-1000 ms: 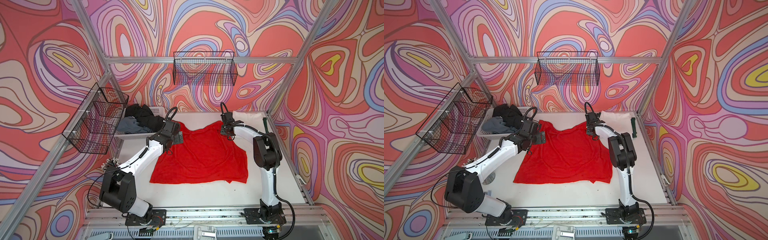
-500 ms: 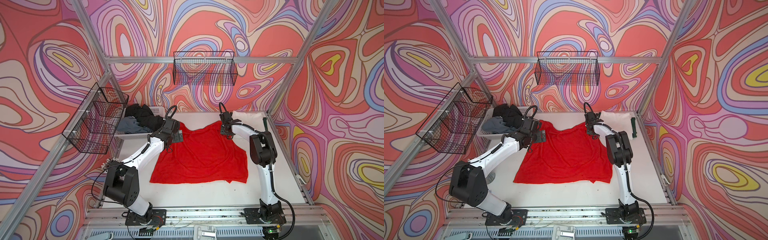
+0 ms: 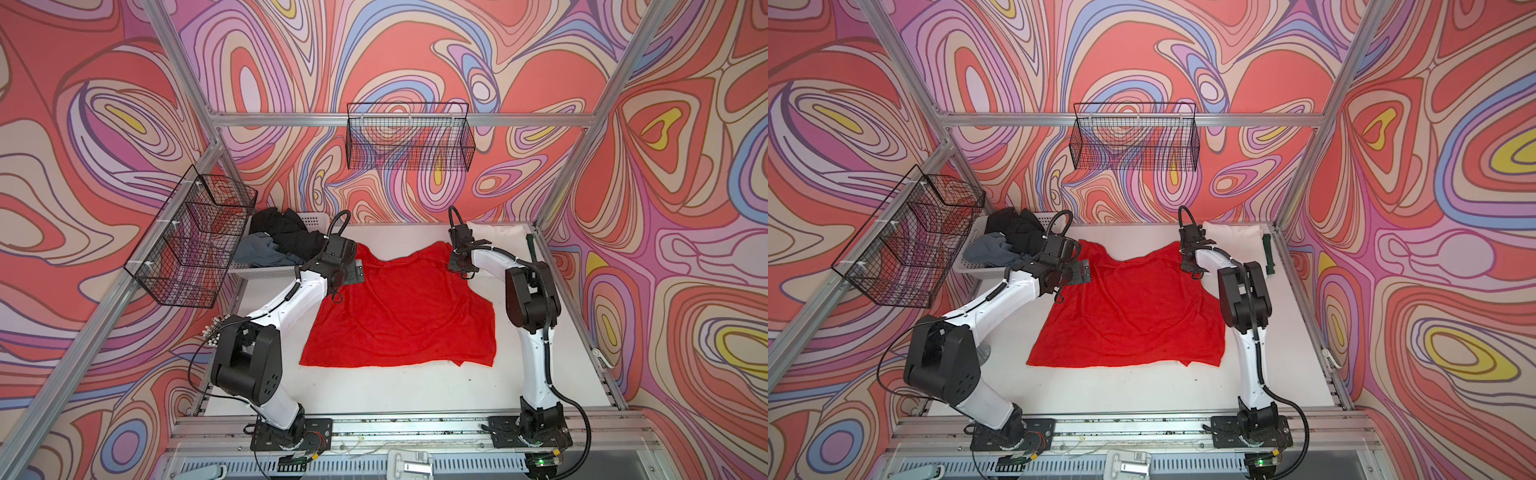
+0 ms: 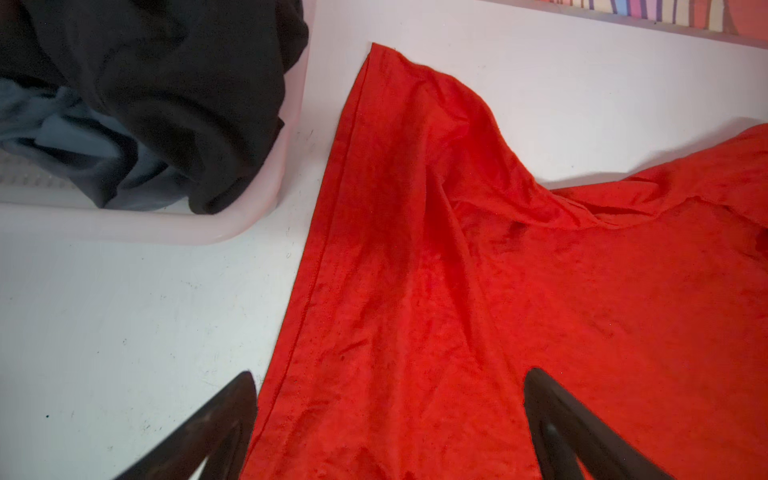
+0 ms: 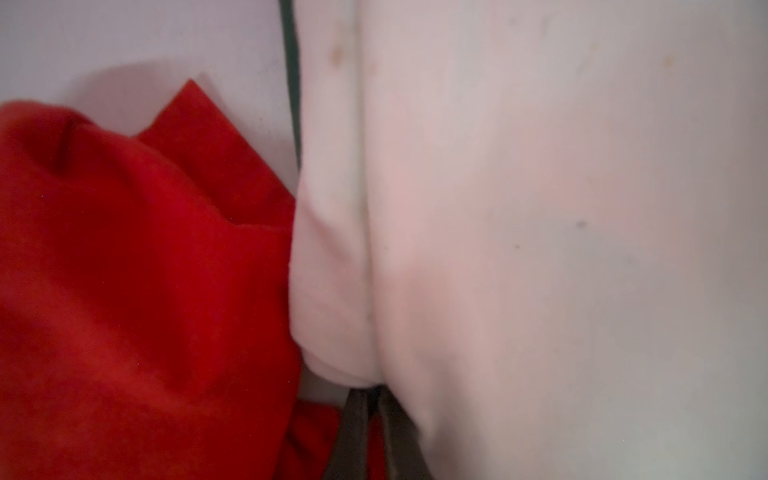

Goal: Fold and stack the t-shirts

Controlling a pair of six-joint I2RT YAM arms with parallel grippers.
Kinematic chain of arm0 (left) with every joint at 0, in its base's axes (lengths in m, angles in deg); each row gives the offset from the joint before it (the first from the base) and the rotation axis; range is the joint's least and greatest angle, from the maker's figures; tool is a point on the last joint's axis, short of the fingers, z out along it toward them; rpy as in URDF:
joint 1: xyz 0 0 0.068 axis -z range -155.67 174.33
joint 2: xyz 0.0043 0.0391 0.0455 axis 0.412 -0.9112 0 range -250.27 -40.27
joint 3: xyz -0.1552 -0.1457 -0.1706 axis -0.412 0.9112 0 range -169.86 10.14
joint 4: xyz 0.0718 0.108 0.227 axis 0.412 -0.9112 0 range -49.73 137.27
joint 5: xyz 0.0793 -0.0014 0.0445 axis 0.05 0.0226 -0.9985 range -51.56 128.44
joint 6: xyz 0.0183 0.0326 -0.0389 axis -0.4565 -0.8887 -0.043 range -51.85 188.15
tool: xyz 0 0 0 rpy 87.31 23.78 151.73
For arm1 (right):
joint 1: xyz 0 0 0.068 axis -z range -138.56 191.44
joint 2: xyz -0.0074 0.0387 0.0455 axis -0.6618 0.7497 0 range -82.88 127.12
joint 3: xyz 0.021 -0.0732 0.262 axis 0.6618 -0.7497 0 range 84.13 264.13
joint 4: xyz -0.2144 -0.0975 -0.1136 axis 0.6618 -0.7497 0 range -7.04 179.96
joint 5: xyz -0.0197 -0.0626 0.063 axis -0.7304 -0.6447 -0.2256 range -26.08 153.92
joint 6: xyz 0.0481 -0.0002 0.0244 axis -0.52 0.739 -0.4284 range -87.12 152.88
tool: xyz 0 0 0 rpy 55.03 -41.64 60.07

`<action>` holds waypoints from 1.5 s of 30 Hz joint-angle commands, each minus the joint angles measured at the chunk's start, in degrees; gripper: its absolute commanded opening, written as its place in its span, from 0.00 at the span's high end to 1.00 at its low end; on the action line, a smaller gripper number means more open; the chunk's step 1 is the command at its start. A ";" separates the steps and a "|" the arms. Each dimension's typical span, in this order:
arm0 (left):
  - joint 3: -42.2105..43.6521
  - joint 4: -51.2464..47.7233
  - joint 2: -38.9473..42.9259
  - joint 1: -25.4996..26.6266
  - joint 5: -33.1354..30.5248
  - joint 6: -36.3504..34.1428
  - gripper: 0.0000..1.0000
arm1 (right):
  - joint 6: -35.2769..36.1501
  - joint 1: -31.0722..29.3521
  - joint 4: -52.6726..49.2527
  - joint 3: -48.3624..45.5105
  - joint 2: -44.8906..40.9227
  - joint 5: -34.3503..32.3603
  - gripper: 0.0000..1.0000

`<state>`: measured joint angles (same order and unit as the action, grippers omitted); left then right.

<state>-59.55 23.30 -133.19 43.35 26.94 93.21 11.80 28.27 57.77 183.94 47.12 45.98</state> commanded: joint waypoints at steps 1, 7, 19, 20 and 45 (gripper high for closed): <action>-1.67 0.48 -1.16 -0.72 0.61 -0.54 0.00 | 1.70 0.25 -1.02 3.20 -2.82 0.34 1.00; -2.68 0.58 -2.59 -1.53 1.49 -0.78 0.00 | 6.81 0.25 -3.72 10.44 -1.54 -1.01 1.00; -5.65 0.02 -5.40 -1.83 2.27 -1.15 0.00 | 7.43 0.21 -5.75 13.21 -0.15 1.28 0.96; -5.78 -0.07 -5.58 -1.87 2.42 -1.15 0.00 | 7.08 0.25 -5.43 12.35 0.22 1.57 0.96; -5.28 -0.50 -4.54 -2.38 2.32 -1.77 0.00 | 4.73 5.29 -3.44 0.16 0.24 -1.10 0.97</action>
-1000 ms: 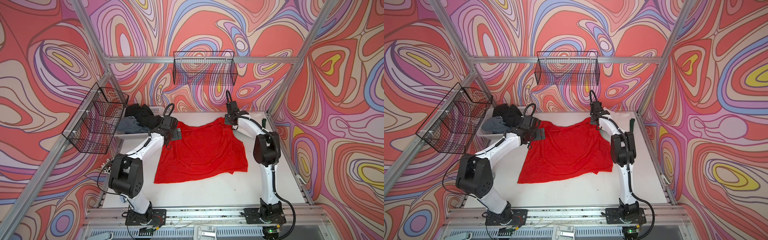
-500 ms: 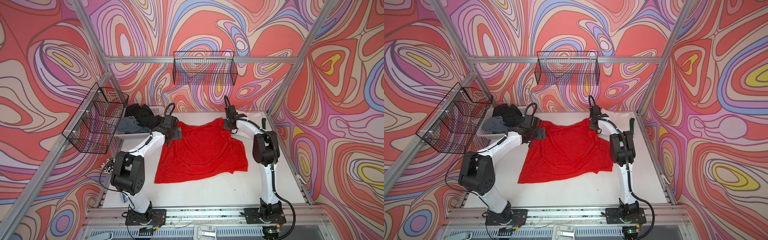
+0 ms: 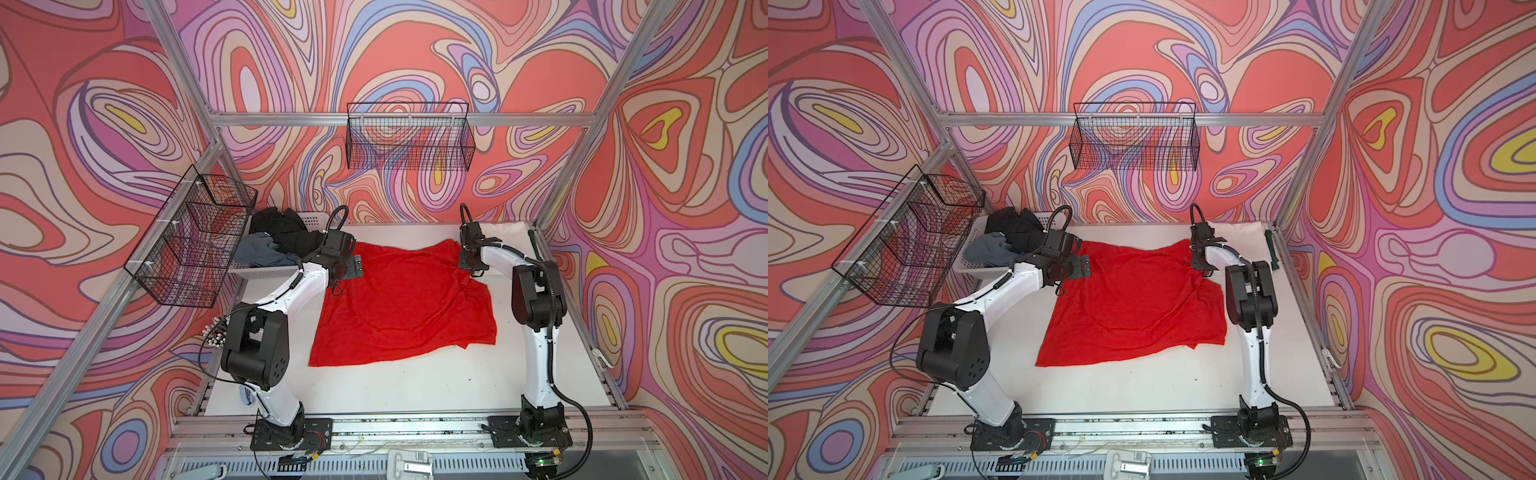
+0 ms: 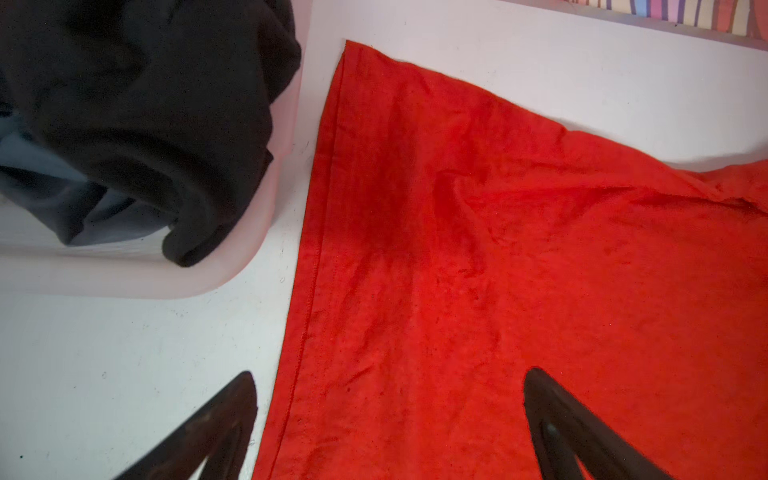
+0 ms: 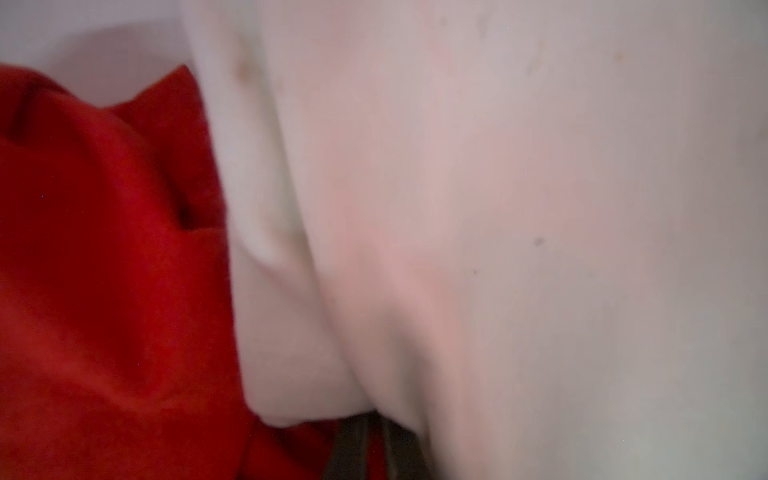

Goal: Fold and stack the t-shirts

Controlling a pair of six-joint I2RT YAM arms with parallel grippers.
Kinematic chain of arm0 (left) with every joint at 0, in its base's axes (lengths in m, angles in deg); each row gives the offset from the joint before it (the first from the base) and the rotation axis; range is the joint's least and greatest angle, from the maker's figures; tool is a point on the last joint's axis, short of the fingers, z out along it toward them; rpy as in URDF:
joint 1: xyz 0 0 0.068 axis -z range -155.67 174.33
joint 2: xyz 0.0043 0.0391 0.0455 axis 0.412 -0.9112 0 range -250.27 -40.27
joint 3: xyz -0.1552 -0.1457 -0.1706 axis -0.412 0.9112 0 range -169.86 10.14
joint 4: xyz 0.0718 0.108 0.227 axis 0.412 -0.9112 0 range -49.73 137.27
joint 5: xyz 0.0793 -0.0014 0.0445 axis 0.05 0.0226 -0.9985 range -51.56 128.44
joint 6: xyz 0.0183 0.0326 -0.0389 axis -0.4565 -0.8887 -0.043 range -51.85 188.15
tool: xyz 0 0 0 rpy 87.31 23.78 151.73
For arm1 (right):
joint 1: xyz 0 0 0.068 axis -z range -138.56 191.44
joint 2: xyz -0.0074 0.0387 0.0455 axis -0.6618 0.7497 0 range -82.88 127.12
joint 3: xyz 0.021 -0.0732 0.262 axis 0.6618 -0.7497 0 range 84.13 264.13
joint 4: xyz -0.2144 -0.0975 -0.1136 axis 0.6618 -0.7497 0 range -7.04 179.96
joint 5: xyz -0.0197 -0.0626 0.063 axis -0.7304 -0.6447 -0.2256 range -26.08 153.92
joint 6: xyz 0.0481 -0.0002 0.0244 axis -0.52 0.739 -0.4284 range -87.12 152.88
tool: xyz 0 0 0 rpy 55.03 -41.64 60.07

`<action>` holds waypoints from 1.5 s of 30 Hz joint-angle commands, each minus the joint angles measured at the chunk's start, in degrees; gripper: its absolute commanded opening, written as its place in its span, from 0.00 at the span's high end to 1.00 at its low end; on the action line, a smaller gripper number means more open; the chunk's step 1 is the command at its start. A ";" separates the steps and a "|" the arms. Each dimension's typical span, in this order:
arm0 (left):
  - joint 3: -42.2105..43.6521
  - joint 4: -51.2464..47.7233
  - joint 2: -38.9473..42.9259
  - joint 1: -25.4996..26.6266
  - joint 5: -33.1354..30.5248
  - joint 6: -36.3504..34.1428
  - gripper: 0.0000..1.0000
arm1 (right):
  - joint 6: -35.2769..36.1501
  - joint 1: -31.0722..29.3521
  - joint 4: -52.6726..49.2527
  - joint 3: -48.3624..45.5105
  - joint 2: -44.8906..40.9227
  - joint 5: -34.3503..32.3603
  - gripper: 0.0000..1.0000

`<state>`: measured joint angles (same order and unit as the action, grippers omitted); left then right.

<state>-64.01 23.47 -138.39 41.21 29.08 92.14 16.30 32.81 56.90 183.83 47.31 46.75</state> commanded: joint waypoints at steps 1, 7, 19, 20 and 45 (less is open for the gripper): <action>-0.91 -0.84 0.66 -0.20 0.36 -0.70 0.00 | 0.23 0.87 -3.20 1.07 0.52 -1.98 0.96; -1.68 -1.52 -0.21 -0.34 0.21 -2.02 0.00 | 0.11 1.21 -3.11 2.08 -1.27 5.72 0.44; -5.98 -2.41 -4.88 -0.54 1.84 -1.71 0.00 | -4.25 1.08 2.07 -5.65 -11.65 18.85 0.52; -6.01 -2.48 -4.97 -0.55 1.84 -1.75 0.00 | -4.29 1.11 2.05 -5.66 -11.35 18.71 0.56; -26.66 -2.85 -23.05 -4.30 5.92 -4.21 0.00 | 0.04 -0.07 -3.05 0.99 -0.77 13.74 0.64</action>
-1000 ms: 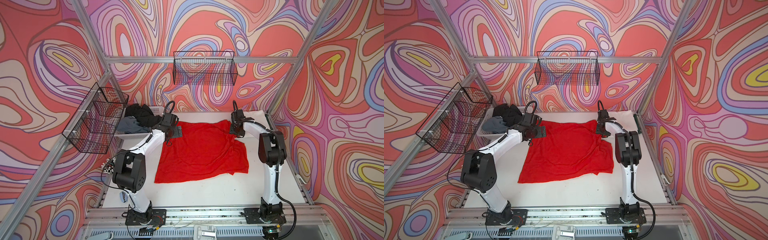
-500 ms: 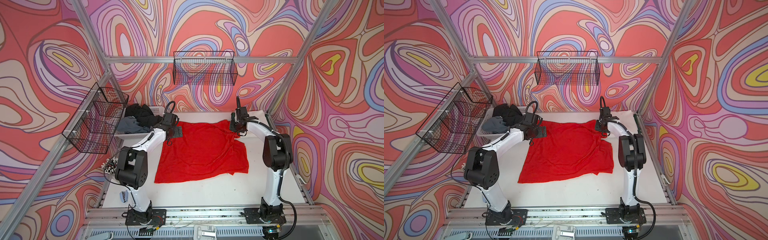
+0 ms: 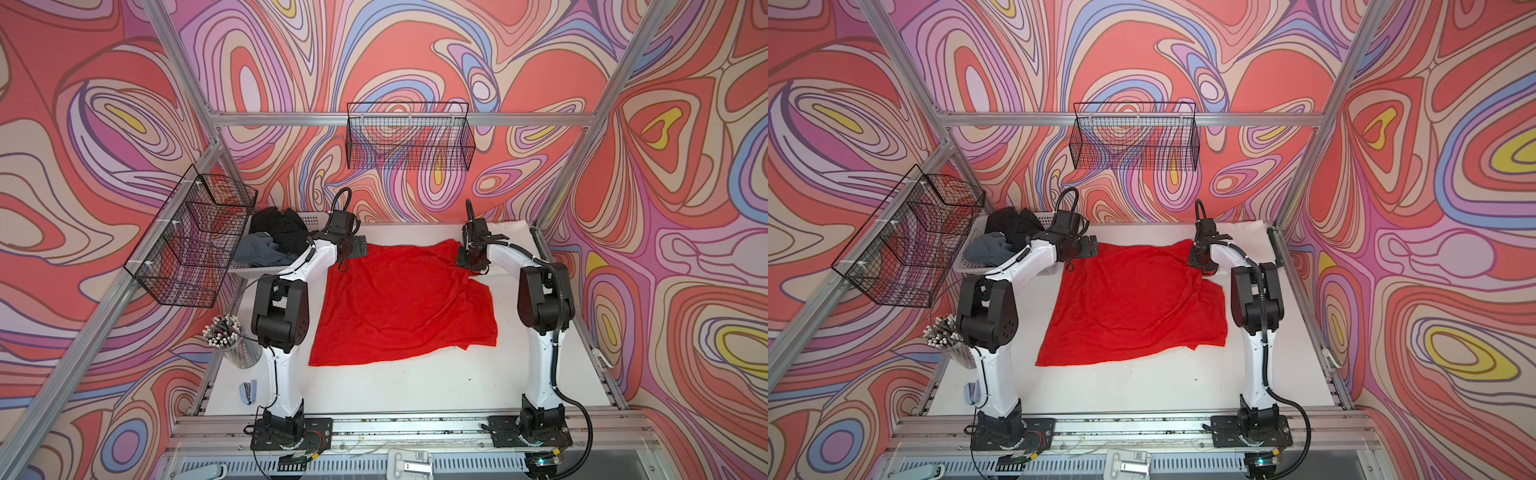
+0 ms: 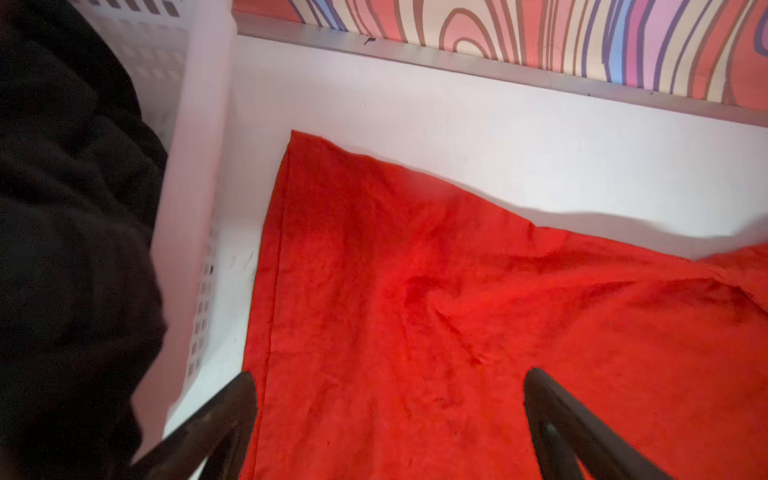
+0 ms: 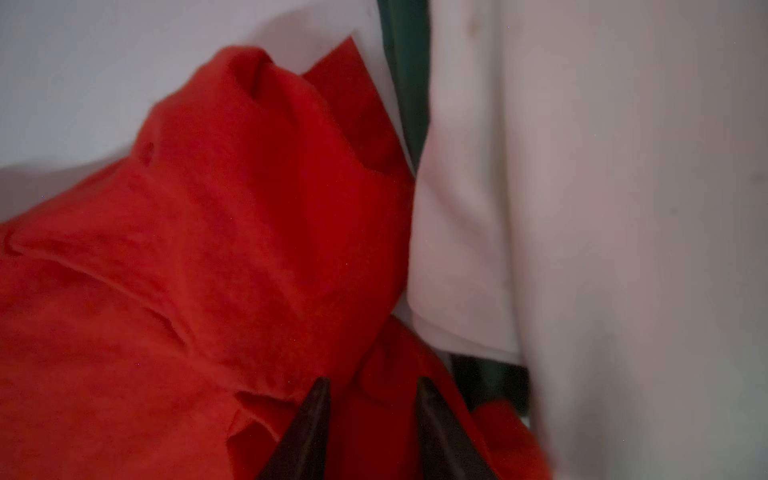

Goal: Fold and stack the t-shirts

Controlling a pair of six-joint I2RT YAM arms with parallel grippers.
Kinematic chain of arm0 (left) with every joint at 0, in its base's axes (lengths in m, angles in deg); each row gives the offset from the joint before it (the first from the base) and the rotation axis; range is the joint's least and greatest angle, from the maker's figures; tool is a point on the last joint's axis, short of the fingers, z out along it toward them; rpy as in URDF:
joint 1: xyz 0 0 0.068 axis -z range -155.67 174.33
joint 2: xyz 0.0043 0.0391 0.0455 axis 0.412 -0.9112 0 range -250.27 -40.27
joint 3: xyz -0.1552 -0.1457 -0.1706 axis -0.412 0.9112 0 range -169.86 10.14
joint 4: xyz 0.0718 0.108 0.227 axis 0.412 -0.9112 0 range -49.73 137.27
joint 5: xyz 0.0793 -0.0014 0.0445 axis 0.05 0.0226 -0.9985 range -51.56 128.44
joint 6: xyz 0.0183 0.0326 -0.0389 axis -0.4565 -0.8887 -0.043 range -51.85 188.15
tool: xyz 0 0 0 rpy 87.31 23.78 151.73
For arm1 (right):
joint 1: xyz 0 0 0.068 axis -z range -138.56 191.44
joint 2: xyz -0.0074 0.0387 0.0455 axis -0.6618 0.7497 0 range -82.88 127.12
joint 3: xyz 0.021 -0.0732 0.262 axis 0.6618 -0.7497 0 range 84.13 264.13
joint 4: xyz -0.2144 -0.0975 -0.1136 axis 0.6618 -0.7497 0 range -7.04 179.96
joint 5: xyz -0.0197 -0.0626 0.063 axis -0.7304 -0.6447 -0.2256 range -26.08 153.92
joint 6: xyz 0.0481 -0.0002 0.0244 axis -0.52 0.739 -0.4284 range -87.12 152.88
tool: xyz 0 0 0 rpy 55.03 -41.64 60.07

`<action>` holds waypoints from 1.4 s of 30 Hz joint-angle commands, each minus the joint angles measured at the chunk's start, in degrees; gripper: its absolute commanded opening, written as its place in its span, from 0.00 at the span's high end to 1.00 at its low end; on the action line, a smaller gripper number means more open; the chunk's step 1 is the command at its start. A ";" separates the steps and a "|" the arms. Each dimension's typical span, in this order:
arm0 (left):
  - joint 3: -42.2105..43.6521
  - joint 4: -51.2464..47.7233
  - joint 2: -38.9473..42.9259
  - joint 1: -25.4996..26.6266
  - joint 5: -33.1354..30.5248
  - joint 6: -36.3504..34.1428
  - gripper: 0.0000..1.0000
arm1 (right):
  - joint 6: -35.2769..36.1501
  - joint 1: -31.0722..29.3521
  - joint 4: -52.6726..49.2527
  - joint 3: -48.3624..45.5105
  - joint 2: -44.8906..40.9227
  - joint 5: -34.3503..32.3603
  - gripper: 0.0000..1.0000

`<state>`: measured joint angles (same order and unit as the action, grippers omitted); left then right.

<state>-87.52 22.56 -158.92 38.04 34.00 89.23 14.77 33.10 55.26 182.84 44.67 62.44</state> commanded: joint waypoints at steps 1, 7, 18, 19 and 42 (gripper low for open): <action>-4.57 -2.31 -3.83 -1.39 1.17 -1.50 0.00 | 1.76 -0.36 -1.19 2.32 2.43 -1.76 0.64; -11.63 -4.31 -10.83 -2.33 0.02 -2.01 0.00 | 1.61 -0.53 0.71 2.72 3.18 0.54 0.88; -22.91 -8.81 -21.87 -2.99 -4.73 -3.52 0.00 | -0.27 -0.62 3.78 1.31 -3.94 3.99 1.00; -23.62 -9.00 -22.63 -3.08 -4.80 -3.40 0.00 | -0.55 -0.55 3.89 1.21 -4.89 4.53 1.00; -40.76 -20.11 -33.58 -5.15 -7.68 2.59 0.00 | -2.87 -0.63 2.65 -1.31 -13.85 4.16 1.00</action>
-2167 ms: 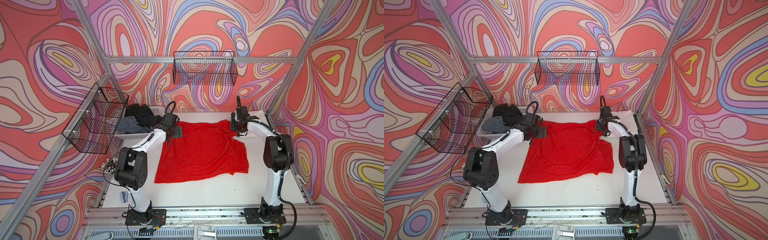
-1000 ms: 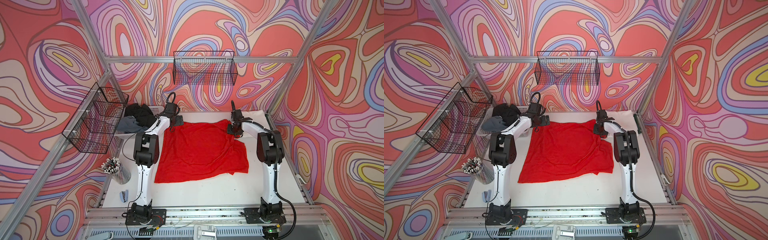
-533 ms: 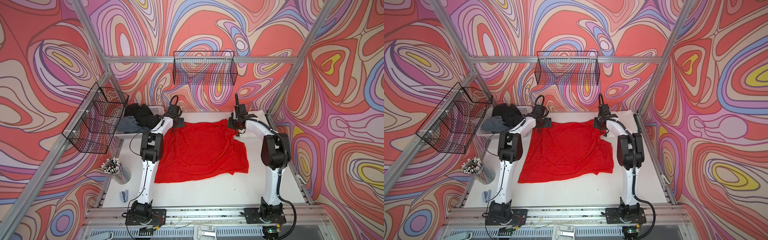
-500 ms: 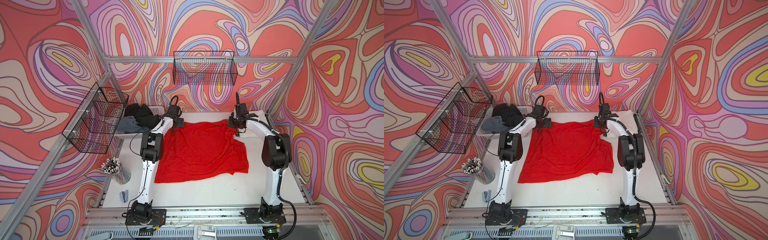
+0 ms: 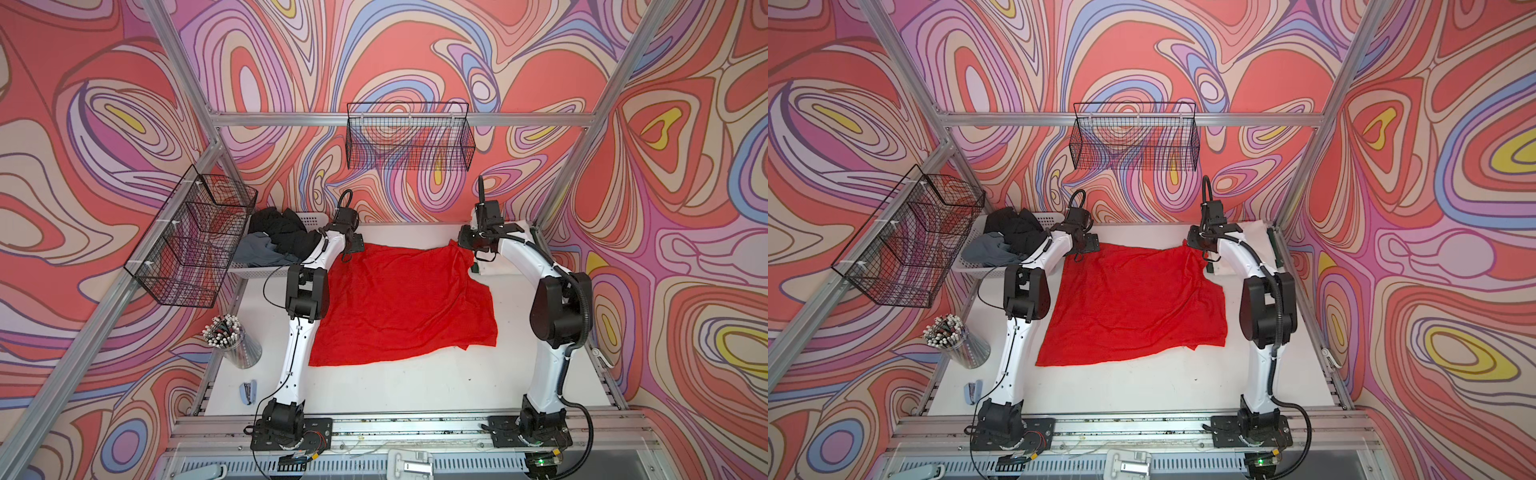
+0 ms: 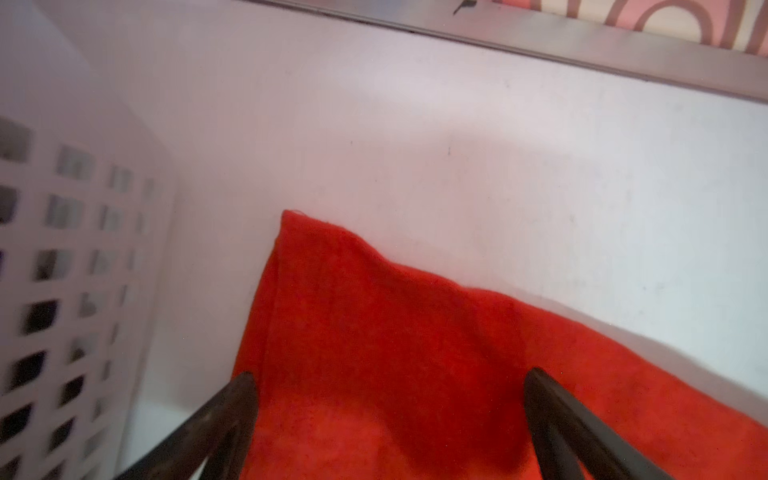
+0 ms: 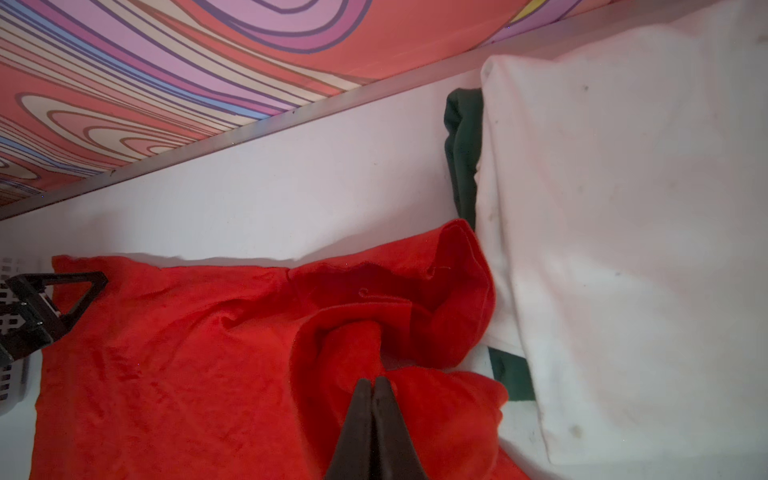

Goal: Fold and stack the t-shirts

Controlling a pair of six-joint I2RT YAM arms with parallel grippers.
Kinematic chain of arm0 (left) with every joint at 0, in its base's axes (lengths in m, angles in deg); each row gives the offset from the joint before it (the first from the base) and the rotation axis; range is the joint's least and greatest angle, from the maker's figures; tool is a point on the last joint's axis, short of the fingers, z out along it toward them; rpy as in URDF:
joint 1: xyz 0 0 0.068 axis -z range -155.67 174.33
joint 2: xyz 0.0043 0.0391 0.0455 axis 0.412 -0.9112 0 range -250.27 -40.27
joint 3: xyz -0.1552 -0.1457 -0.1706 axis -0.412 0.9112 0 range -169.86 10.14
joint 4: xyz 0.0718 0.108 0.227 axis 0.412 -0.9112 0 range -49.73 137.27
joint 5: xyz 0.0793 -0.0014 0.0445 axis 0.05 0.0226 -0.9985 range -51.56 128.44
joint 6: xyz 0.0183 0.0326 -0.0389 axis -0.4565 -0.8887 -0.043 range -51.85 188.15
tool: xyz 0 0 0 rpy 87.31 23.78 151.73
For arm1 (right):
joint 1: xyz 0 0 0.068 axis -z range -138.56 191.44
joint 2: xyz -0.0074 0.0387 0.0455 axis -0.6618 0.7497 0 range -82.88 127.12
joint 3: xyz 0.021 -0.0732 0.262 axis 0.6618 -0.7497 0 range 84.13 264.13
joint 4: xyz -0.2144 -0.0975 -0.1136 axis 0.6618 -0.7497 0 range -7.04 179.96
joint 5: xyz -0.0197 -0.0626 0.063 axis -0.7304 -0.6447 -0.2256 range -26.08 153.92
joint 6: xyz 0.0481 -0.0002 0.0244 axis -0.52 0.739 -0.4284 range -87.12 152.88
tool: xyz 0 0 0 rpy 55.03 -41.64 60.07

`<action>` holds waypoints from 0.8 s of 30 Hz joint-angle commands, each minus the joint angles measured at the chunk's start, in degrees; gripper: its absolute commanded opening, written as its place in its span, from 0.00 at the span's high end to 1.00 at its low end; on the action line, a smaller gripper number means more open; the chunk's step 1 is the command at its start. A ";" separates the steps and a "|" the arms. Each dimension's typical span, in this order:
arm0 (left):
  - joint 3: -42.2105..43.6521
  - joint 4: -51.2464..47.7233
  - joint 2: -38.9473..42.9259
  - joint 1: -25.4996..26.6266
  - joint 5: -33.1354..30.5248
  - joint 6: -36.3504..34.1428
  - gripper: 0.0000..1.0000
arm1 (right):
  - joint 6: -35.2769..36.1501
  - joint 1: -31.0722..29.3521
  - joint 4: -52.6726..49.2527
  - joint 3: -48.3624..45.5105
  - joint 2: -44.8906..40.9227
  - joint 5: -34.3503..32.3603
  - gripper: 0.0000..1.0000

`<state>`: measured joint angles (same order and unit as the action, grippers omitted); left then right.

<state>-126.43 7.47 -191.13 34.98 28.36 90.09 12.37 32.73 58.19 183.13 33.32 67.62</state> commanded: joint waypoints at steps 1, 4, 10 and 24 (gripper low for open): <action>-1.85 -4.96 -1.36 -2.21 -2.04 2.04 0.00 | -0.80 -0.21 -0.06 -2.45 -3.00 -1.59 1.00; -1.85 -5.28 -1.51 -2.73 -1.37 2.96 0.00 | -1.80 -0.20 0.73 -6.18 -5.39 -3.39 1.00; -1.95 -5.56 -2.15 -3.47 2.79 4.05 0.01 | -2.09 -0.11 1.69 -11.15 -8.40 -3.44 1.00; 2.10 -4.78 0.22 -3.36 7.36 3.35 0.62 | -2.07 0.15 2.58 -14.73 -10.73 -1.74 1.00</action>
<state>-126.84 6.08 -191.09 33.65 34.48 92.40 10.71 32.75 60.02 169.53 24.89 65.28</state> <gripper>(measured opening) 0.419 0.047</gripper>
